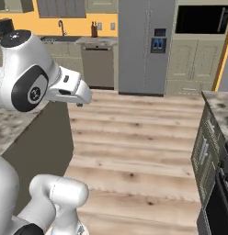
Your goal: Get the candle and the beer from the cabinet and move them to the dining counter.
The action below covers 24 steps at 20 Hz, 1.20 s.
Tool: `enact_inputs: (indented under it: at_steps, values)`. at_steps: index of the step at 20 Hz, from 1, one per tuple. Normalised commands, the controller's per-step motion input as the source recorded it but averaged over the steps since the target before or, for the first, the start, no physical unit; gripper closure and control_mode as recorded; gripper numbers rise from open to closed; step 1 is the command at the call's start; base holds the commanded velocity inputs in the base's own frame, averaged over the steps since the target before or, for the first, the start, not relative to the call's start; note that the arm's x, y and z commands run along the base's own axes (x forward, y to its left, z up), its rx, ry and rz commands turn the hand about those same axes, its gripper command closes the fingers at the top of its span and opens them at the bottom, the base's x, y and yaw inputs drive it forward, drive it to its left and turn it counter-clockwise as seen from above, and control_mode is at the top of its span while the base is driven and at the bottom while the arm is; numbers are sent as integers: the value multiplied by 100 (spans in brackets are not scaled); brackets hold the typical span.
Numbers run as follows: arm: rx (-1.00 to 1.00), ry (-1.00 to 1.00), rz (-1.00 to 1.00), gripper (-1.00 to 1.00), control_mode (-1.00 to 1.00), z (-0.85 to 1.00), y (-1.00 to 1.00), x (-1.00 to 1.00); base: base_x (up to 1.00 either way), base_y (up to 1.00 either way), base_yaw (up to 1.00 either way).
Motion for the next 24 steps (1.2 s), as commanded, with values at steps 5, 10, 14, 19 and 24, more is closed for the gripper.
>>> enact_inputs:
  at_steps: [5,10,14,19,24]
  values:
    - [0,0,0,-100,100,0,0,0,100,-32,16]
    - [0,0,0,-100,100,0,0,0,100,-6,8]
    - [0,0,0,-100,100,0,0,0,100,-4,8]
    - [0,0,0,-100,100,0,0,0,100,0,11]
    - [0,0,0,-100,100,0,0,0,100,0,15]
